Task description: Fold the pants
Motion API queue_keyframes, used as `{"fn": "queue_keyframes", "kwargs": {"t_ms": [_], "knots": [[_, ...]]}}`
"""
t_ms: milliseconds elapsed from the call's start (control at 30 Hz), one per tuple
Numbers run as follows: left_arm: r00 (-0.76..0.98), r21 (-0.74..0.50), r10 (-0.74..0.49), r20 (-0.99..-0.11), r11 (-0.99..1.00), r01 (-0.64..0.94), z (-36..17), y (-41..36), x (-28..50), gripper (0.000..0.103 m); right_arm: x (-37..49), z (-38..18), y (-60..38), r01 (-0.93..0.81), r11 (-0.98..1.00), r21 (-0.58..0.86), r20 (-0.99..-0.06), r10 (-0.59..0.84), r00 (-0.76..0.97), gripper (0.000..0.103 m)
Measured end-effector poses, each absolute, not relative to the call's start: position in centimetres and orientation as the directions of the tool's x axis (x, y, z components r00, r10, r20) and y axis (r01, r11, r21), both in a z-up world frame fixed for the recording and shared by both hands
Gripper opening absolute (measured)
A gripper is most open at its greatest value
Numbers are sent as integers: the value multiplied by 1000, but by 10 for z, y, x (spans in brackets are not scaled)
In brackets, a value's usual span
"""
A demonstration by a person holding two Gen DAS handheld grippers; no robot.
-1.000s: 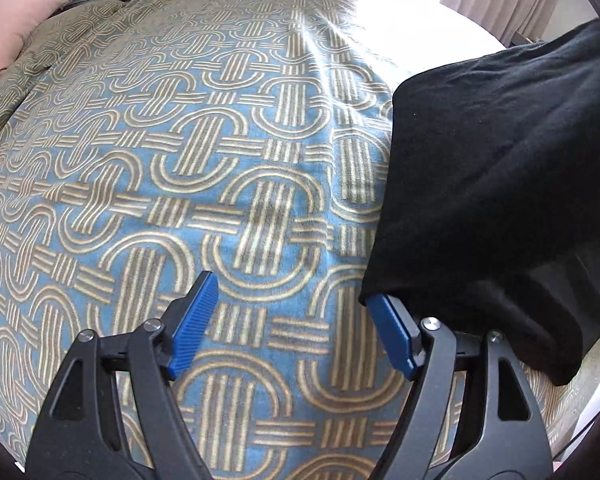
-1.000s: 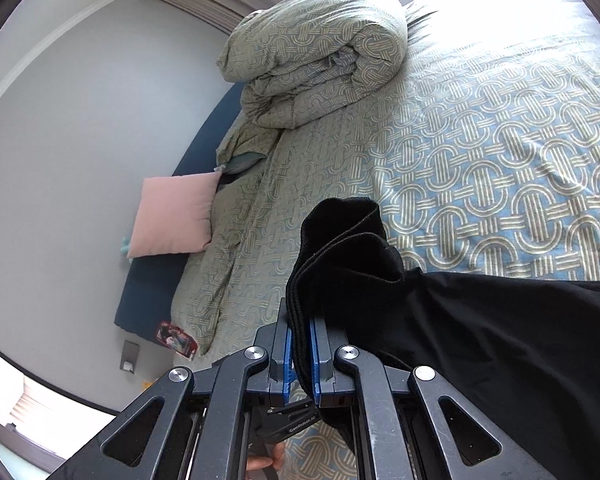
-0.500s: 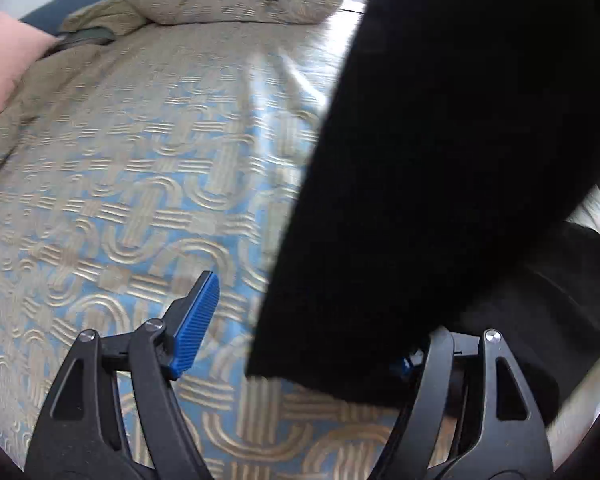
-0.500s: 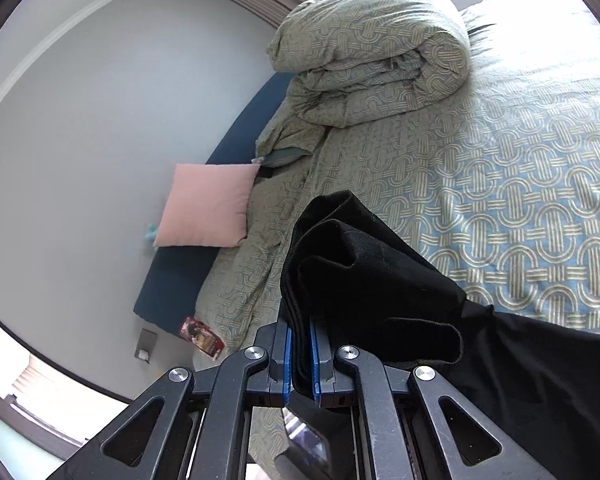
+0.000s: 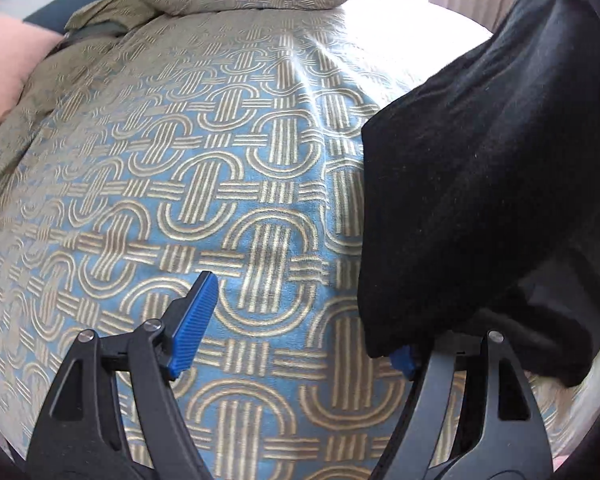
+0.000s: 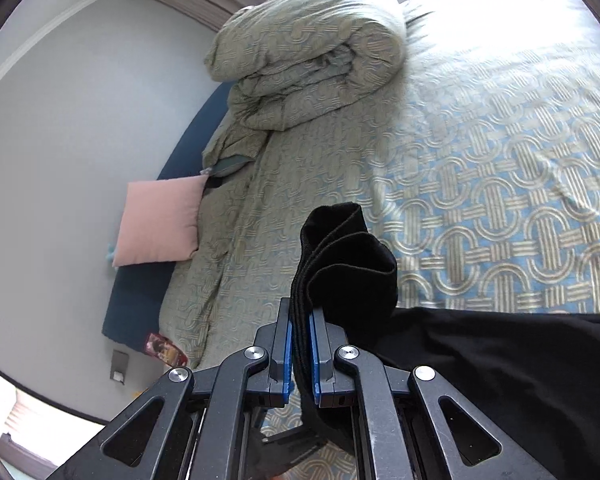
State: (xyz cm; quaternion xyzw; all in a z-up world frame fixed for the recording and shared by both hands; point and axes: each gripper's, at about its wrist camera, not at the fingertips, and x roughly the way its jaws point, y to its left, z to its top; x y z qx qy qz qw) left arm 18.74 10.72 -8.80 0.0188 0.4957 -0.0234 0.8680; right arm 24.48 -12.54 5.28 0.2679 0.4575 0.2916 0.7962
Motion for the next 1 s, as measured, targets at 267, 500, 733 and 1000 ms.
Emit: {"fn": "queue_keyframes", "kwargs": {"t_ms": [267,500,733,1000], "knots": [[534,166,1,-846,951,260,-76,90,172,77,242,26,-173,-115,708,697,-603,665,441,6],[521,155,3,-854,956,249,-84,103,175,77,243,27,-175,-126,716,687,-597,654,465,6],[511,183,27,-859,949,257,-92,101,169,77,230,0,-192,-87,728,680,-639,646,418,7],[488,120,-1,-873,969,216,-96,111,168,77,222,-77,-229,87,652,753,-644,703,302,44]]}}
